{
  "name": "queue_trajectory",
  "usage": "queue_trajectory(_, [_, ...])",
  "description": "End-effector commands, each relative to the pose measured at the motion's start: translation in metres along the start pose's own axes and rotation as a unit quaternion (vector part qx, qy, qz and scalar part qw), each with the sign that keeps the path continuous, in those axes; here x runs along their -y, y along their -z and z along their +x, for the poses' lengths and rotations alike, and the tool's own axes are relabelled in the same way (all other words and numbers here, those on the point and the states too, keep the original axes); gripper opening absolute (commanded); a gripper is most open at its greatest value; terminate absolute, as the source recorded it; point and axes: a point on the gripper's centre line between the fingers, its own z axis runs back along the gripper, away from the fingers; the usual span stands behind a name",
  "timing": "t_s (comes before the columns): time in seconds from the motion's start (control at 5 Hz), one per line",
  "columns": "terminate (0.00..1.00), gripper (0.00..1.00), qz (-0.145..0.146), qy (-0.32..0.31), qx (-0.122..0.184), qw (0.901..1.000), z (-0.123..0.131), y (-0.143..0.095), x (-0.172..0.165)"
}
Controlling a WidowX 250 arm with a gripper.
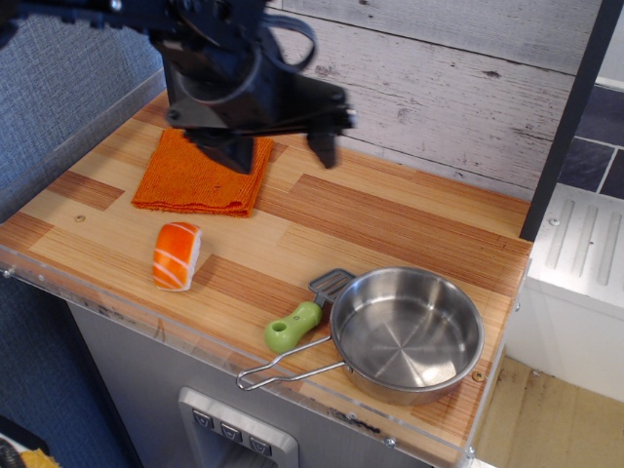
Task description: Move red cloth to upper right corner of table.
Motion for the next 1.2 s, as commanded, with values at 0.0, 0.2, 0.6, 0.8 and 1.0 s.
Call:
queue_trajectory(0.0, [0.0, 1.0, 0.019, -0.013, -0.02, 0.9995, 0.03, 0.03, -0.034])
queue_trajectory(0.2, [0.0, 1.0, 0.039, -0.015, -0.041, 0.9983, 0.038, 0.043, -0.056])
queue_trajectory(0.6, [0.0, 1.0, 0.065, -0.013, -0.065, 0.9957, 0.049, 0.062, -0.101])
queue_trajectory(0.8, [0.0, 1.0, 0.075, -0.019, -0.071, 0.9945, 0.055, 0.07, -0.117])
queue_trajectory(1.0, [0.0, 1.0, 0.073, -0.028, -0.073, 0.9942, 0.059, 0.084, -0.129])
